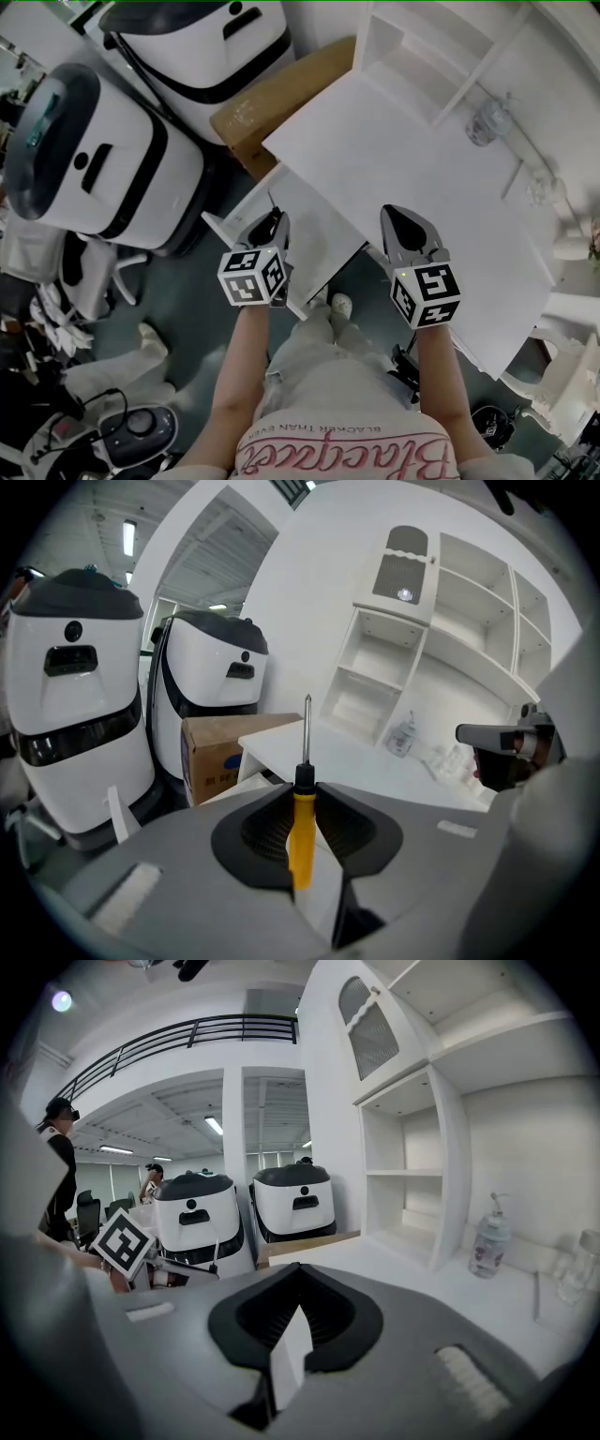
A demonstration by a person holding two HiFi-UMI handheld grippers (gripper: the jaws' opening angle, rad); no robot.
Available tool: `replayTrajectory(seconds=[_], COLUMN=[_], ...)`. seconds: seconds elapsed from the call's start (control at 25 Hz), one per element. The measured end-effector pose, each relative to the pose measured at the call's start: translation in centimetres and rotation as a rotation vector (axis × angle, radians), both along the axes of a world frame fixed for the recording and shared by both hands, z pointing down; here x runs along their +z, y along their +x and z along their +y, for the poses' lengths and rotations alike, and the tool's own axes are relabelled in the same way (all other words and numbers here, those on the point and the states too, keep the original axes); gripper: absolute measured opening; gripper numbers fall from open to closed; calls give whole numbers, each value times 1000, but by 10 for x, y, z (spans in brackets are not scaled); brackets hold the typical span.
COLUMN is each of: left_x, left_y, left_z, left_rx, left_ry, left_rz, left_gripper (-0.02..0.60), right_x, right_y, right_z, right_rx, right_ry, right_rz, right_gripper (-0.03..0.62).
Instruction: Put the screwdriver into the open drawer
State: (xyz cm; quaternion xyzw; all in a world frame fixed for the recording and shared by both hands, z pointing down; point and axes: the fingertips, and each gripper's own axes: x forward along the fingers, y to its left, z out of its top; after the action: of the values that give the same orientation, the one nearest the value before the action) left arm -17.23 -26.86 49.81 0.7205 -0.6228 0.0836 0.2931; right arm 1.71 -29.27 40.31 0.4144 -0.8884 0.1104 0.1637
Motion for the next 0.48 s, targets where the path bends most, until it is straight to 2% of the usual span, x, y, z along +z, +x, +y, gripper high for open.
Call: replayTrajectory(seconds=[0.48], left_x=[72], left_y=[2], left_z=[-23], left_rx=[20], left_ry=[-188], left_rz=[124], left_gripper=[92], right_x=[23], right_y=[9], right_z=[-1], right_rx=[73], right_ry=[-62], right_rz=[48], right_gripper=[2])
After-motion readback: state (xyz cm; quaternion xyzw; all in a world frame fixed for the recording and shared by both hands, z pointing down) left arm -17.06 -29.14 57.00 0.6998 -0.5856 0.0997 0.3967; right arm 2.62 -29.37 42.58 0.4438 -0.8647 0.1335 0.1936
